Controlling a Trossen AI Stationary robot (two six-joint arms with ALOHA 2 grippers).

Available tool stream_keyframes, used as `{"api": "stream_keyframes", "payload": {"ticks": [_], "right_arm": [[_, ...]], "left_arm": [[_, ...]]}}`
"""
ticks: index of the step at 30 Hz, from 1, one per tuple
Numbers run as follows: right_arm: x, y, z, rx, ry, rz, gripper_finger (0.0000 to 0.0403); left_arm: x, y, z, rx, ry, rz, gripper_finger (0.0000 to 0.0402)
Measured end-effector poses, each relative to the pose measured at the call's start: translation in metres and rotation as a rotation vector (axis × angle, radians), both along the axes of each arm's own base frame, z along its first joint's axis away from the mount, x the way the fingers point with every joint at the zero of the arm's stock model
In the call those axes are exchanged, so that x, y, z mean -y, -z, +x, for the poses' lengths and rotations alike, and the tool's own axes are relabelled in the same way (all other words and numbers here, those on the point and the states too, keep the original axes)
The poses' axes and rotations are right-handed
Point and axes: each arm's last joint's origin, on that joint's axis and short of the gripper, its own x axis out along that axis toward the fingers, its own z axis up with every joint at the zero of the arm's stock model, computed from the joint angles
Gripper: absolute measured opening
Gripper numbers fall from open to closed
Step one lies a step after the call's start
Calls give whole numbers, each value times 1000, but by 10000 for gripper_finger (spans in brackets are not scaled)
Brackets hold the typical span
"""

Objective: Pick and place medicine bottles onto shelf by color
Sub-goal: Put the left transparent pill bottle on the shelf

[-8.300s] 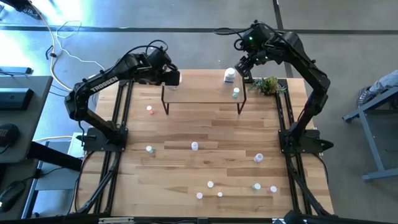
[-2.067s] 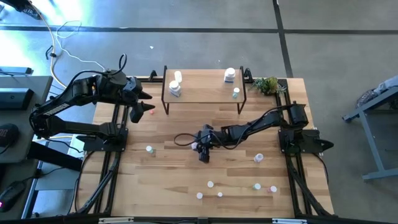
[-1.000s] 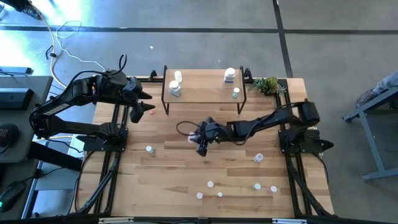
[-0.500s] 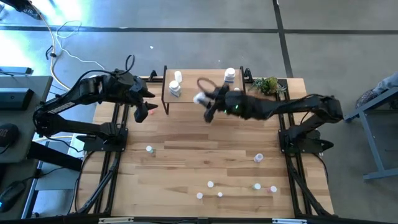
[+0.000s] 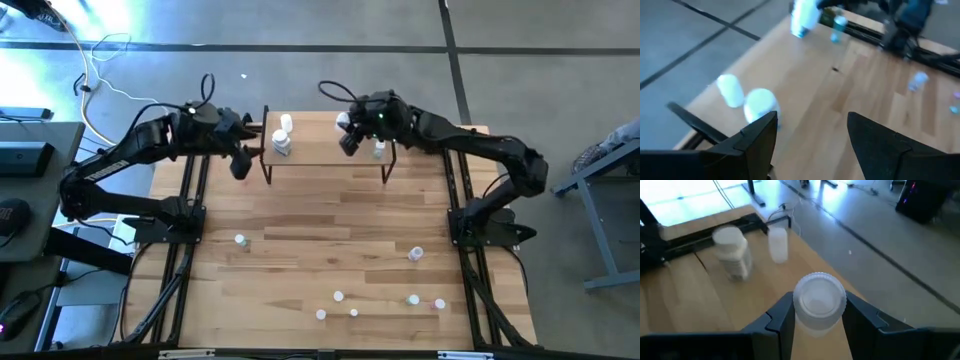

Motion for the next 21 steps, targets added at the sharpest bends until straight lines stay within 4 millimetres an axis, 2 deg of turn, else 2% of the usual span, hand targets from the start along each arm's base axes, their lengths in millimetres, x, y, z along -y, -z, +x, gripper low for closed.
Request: {"api": "stream_keyframes", "payload": {"ticks": [8,16,21], "right_arm": [[24,33,12,-103,-25,67,122],[29,58,24,-176,-34,92,122],[31,65,27,-193,-33,103,122]], "left_arm": [[-13,-3,-6,32,-115,18,231],[-18,-3,-10,32,-149,16,231],[-19,-3,-10,31,-151,16,231]]}}
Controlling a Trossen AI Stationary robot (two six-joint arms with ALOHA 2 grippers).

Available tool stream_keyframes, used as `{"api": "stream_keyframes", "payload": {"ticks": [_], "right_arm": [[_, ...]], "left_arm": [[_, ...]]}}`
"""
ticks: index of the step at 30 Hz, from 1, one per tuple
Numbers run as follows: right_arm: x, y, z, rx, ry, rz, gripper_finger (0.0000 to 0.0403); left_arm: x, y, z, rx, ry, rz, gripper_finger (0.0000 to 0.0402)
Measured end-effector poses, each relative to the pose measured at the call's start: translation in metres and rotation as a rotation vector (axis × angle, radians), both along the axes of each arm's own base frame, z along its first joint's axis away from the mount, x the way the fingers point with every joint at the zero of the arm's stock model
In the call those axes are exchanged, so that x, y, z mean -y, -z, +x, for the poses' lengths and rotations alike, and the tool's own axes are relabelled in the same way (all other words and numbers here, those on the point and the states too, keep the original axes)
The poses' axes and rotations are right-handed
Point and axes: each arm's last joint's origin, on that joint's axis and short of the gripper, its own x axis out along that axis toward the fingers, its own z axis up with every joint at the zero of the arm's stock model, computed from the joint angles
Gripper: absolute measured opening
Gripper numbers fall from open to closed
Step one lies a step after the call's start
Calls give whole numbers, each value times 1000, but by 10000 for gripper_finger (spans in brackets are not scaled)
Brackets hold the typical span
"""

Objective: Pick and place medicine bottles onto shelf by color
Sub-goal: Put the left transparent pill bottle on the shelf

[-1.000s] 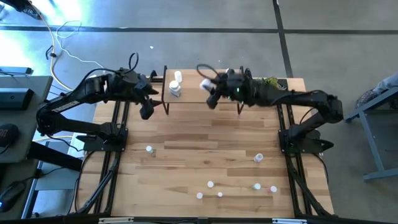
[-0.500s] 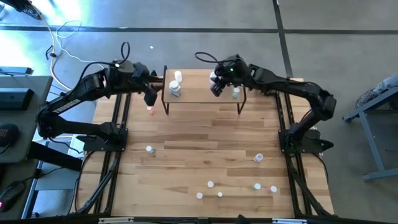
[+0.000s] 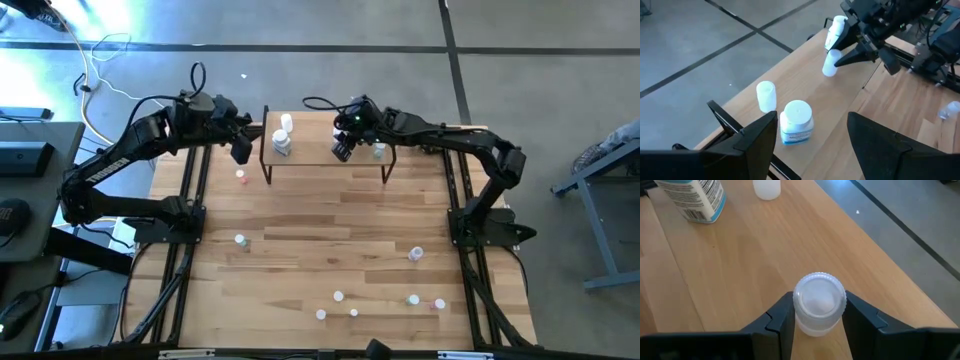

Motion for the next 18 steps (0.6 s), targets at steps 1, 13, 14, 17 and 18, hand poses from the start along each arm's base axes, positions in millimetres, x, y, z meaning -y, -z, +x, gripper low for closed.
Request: {"api": "stream_keyframes", "payload": {"ticks": [1,13,14,17,18], "right_arm": [[0,0,0,-1,0,1,122],[0,1,1,-5,-1,0,155],[0,2,0,-14,-1,3,164],[1,0,1,-15,3,0,189],[1,-2,1,-13,8,-6,195]], "left_arm": [[0,0,0,0,0,0,231],[0,1,0,-5,3,-8,231],[0,1,0,-6,3,-8,231],[1,1,-1,0,-7,-26,232],[1,2,-1,3,-11,-36,233]]}}
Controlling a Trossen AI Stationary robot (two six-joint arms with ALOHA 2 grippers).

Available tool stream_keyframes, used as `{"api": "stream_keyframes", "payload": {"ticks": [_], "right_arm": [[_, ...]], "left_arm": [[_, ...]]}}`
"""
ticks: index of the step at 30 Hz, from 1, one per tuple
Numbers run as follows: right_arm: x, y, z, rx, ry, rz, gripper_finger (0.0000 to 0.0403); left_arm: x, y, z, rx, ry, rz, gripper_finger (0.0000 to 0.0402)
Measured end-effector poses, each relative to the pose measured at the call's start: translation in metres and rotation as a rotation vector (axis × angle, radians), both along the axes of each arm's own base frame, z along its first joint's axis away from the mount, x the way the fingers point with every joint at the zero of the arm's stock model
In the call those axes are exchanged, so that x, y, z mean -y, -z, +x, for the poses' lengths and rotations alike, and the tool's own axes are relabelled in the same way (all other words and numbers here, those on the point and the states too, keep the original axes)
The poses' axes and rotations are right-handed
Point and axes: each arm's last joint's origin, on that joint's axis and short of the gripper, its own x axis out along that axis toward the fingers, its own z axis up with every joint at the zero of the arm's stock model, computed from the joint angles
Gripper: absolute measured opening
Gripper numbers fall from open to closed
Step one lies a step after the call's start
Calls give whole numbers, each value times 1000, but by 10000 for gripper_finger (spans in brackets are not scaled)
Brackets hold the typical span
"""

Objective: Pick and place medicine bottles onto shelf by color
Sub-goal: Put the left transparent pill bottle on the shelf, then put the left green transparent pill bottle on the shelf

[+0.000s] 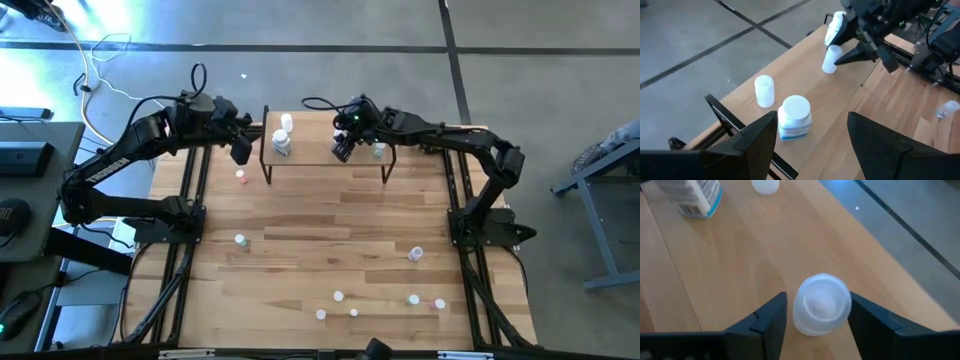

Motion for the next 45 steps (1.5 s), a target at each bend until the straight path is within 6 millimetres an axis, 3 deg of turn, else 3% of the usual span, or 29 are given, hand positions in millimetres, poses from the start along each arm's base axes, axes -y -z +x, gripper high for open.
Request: {"api": "stream_keyframes", "payload": {"ticks": [11,17,34,45], "right_arm": [[3,-34,0,14,9,-40,213],[4,-53,0,60,65,-72,213],[4,-97,-1,246,164,-37,213],[-6,-102,1,275,153,26,213]], "left_arm": [[3,7,-4,-32,-41,-106,279],[11,16,-6,-79,59,-220,282],[63,88,2,-238,198,-447,275],[100,126,5,-319,153,-634,275]]}}
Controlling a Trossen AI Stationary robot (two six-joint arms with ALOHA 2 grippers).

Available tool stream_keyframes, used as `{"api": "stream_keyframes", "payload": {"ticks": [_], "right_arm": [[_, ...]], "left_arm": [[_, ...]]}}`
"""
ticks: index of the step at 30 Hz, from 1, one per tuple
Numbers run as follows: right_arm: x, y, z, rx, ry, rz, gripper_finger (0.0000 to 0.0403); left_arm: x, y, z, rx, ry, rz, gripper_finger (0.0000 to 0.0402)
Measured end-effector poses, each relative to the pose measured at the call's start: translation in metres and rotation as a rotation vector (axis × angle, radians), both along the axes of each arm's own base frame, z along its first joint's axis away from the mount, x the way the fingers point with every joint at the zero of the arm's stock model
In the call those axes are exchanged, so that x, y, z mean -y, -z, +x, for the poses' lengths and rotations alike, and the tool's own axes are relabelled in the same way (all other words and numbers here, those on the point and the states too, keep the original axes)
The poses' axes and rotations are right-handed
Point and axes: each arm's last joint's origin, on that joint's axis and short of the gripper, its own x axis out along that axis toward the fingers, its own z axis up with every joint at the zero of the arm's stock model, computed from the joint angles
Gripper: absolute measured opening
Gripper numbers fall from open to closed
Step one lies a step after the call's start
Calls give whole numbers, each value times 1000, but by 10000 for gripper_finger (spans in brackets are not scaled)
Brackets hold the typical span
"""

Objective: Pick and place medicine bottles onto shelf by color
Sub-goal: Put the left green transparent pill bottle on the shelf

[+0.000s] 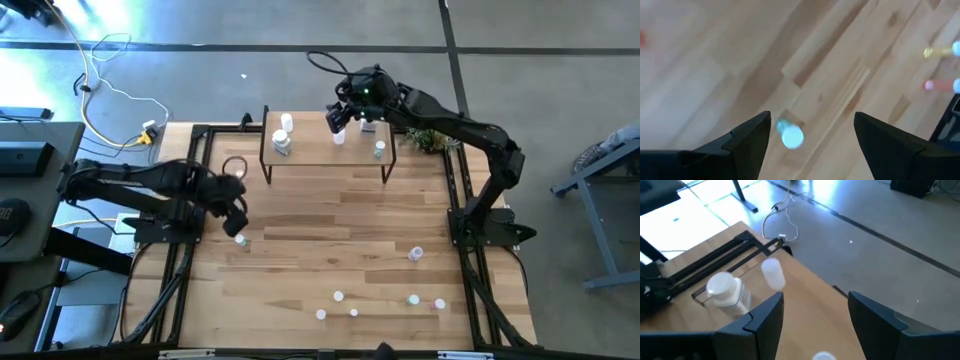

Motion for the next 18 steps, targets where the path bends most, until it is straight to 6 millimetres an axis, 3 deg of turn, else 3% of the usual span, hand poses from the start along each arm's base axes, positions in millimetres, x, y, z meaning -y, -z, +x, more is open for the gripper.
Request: {"api": "stream_keyframes", "payload": {"ticks": [18], "right_arm": [[-37,5,12,-38,-86,46,213]], "left_arm": [[44,32,-3,-93,-118,-2,275]]}}
